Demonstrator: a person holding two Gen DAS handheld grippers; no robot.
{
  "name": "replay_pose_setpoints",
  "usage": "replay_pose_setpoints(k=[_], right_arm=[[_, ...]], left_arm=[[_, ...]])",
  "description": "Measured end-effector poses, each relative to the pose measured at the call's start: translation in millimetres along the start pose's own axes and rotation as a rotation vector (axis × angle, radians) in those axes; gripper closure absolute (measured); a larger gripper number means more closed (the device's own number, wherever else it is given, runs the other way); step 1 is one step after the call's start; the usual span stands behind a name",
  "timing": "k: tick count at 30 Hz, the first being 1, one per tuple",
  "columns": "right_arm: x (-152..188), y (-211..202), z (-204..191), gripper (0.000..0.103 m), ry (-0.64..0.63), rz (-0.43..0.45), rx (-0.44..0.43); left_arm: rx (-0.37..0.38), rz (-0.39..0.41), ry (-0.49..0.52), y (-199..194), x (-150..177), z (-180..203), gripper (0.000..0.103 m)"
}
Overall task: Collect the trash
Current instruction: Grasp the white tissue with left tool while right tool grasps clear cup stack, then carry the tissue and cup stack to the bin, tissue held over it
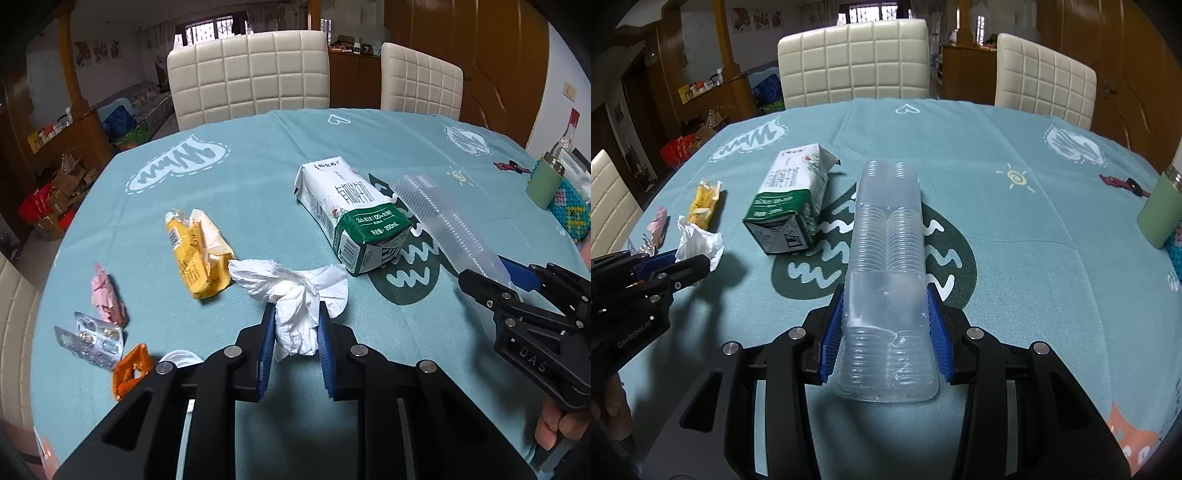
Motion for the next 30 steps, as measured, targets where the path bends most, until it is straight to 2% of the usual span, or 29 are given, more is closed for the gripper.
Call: replay_pose_setpoints(k=[10, 16, 21, 30], right_arm=[[-1, -41, -26, 0.060, -0.043, 0.059, 0.008], [-2, -70, -55, 0.059, -0.086, 0.101, -0.003], [1, -85, -85, 0.059, -0.125, 0.119, -0.025], [7, -101, -166, 0.059, -0.248, 0.132, -0.101]], left_arm=[[0.006, 0.056, -0.014, -43, 7, -11, 0.082], [-0.023, 0.099, -0.025, -73, 19, -28, 0.082], [-0.055, 0.130, -0.052, -96, 31, -51, 0.082], [-0.182, 0.192, -0.118, -137, 56, -115, 0.082]])
Point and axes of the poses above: each gripper's, at about its wrist camera, not at the fingertips, and y roughly the way its jaws point, z to its right, x to its underside, the point moved 8 cm from there along y, roughly the way its jaws point
